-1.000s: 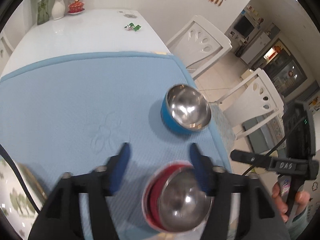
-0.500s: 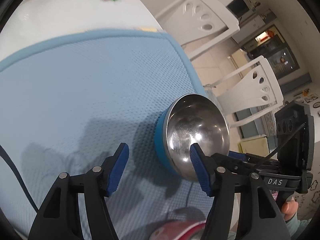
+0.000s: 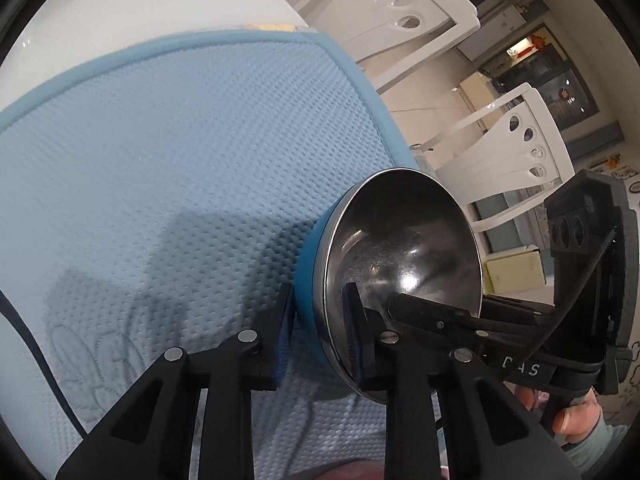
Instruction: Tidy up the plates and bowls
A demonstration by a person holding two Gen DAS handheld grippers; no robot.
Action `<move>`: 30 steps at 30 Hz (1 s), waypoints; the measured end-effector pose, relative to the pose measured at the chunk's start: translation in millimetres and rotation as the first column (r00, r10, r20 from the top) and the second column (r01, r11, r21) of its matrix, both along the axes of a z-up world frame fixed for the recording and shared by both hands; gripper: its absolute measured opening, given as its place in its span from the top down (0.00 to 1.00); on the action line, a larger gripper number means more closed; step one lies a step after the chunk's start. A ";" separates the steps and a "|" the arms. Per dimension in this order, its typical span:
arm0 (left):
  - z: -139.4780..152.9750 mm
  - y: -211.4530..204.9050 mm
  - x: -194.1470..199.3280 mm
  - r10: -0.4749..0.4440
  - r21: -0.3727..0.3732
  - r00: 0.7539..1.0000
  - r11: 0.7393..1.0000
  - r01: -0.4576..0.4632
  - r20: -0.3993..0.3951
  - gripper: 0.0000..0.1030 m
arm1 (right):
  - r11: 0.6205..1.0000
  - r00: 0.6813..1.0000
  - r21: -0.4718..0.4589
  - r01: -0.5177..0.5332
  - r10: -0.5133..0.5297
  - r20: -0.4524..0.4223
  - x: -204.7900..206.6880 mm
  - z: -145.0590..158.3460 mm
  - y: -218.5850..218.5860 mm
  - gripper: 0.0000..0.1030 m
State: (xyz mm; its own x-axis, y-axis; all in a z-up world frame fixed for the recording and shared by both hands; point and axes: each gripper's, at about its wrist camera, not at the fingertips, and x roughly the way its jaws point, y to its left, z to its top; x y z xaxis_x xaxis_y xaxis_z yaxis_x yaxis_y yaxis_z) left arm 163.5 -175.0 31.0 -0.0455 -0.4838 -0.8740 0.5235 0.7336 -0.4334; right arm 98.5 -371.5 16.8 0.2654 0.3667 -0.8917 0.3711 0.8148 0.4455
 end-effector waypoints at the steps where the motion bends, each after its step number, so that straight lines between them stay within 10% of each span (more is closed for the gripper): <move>1: 4.2 1.6 -1.7 0.001 -0.002 1.000 1.000 -0.001 0.009 0.80 | 1.000 1.000 -0.007 -0.006 0.006 0.004 0.5 2.3 2.7 0.78; 30: 121.4 92.7 -112.1 0.209 -0.103 0.958 0.976 -0.191 0.199 0.80 | 0.989 0.973 -0.023 -0.145 0.147 0.178 -92.5 117.1 75.5 0.77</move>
State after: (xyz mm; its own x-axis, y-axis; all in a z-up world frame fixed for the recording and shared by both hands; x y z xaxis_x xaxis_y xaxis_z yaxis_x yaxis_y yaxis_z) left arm 51.4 -82.3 152.4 0.2377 -0.5351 -0.8107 0.4545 0.7989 -0.3940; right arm 6.0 -296.0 133.9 0.3648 0.4045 -0.8387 0.1629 0.8591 0.4852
